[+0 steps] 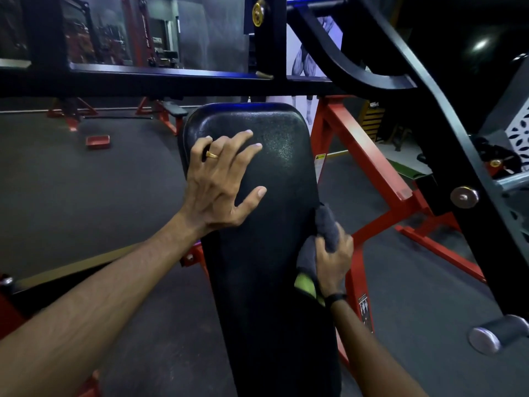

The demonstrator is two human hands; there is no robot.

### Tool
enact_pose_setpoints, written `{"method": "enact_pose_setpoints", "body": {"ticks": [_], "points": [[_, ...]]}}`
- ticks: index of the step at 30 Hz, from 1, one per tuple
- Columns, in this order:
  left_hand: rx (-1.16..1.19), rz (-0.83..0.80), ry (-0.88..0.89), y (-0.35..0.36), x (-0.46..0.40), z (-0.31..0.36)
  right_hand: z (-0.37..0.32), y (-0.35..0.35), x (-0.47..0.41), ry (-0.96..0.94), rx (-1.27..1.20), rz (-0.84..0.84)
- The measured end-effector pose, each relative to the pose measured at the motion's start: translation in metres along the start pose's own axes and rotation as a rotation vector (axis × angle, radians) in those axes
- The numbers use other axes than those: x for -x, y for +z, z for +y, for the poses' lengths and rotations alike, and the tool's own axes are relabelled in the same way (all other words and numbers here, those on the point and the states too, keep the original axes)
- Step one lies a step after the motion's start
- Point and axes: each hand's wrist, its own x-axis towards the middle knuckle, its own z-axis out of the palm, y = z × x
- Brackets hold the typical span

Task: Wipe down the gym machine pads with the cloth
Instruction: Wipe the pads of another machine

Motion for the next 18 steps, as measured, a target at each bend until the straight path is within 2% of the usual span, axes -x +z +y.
{"method": "enact_pose_setpoints", "body": {"ticks": [3, 6, 11, 13, 16, 18], "points": [[-0.013, 0.003, 0.003, 0.002, 0.0, 0.0, 0.04, -0.018, 0.041, 0.114, 0.014, -0.018], [-0.021, 0.033, -0.062, 0.002, 0.0, 0.001, 0.036, -0.015, 0.045, 0.181, 0.025, 0.039], [-0.008, 0.069, -0.146, 0.002, 0.001, 0.004, -0.058, 0.024, 0.002, 0.019, 0.077, 0.176], [-0.01, 0.077, -0.148, 0.002, 0.001, 0.002, -0.106, 0.041, 0.014, -0.149, 0.078, 0.232], [0.017, 0.085, -0.142, 0.002, 0.001, 0.0, -0.132, 0.057, 0.063, -0.416, 0.153, 0.16], [0.034, 0.098, -0.128, 0.003, 0.002, 0.0, -0.113, 0.051, 0.097, -0.506, 0.153, 0.109]]}}
